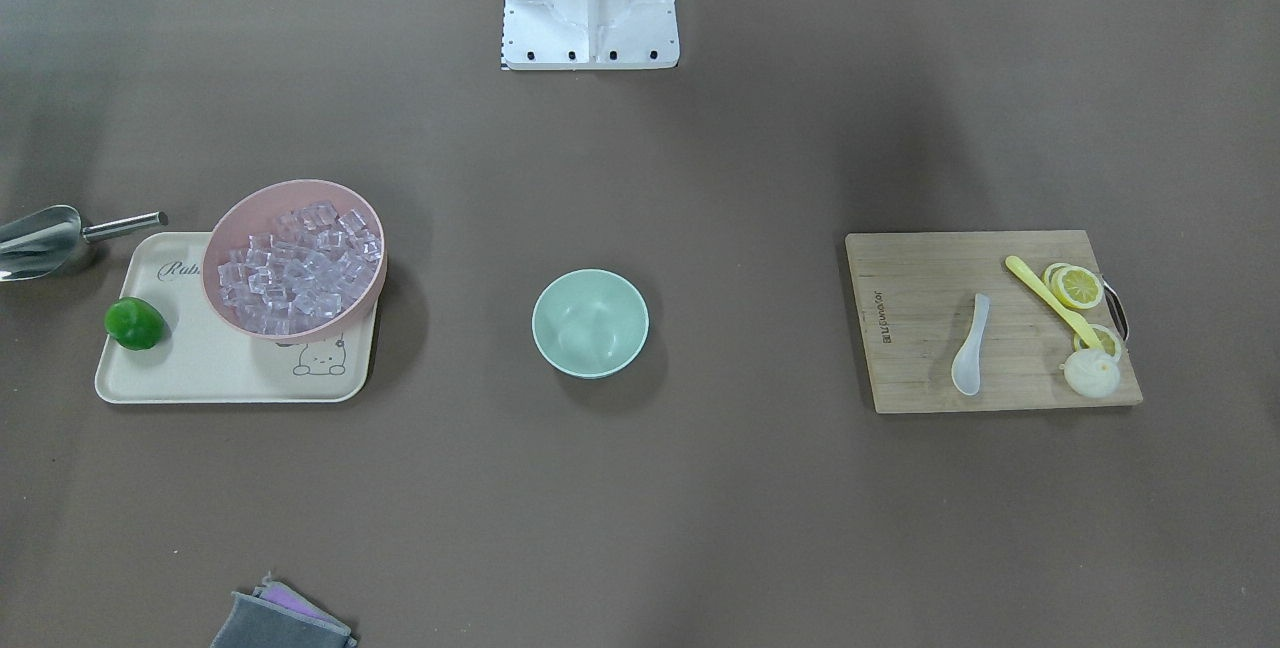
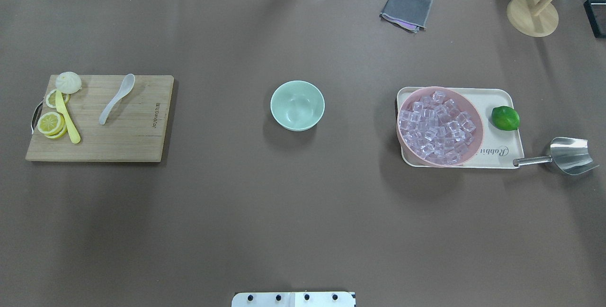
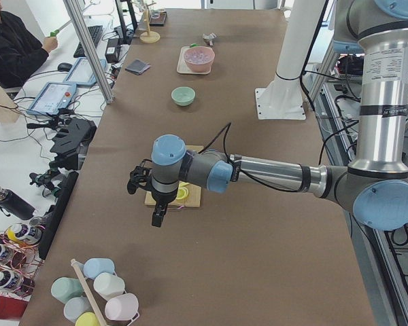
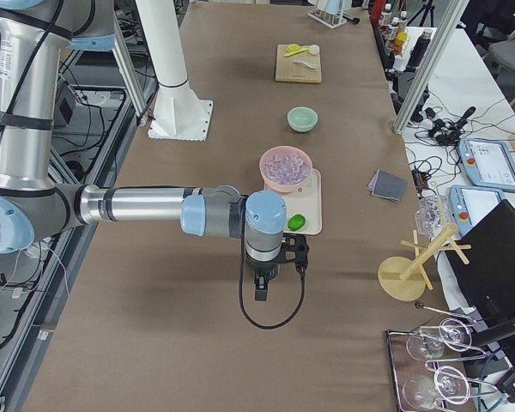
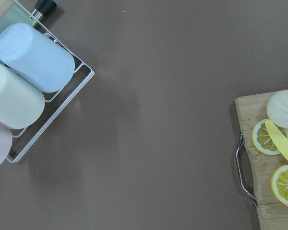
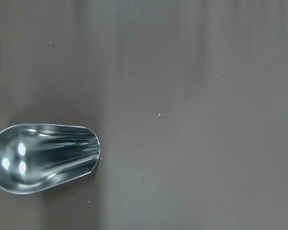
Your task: Put spoon and ice into bowl
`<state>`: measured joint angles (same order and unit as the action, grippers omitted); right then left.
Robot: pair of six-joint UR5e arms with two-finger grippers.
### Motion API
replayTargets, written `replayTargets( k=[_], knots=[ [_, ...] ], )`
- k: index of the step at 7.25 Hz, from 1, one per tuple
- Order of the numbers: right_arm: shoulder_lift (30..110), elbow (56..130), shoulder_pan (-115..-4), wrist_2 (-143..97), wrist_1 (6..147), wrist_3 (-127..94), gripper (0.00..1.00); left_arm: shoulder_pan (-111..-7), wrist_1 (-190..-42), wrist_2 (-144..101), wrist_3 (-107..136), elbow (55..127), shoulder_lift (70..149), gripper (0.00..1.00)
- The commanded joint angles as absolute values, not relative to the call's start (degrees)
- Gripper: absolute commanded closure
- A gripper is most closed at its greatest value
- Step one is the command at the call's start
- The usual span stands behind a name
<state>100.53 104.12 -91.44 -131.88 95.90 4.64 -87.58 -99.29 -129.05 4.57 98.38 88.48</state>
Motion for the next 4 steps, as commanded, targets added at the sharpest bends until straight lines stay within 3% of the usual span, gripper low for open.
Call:
replayTargets(
  k=[1, 4],
  knots=[
    [100.4, 104.6, -91.4, -132.4, 95.8, 2.0, 0.00, -87.3, -99.4, -128.8, 4.6, 98.4, 88.7, 0.02],
    [100.4, 104.5, -91.4, -132.7, 95.7, 1.9, 0.00, -87.3, -99.8, -128.8, 4.0, 97.6, 88.7, 0.02]
  ],
)
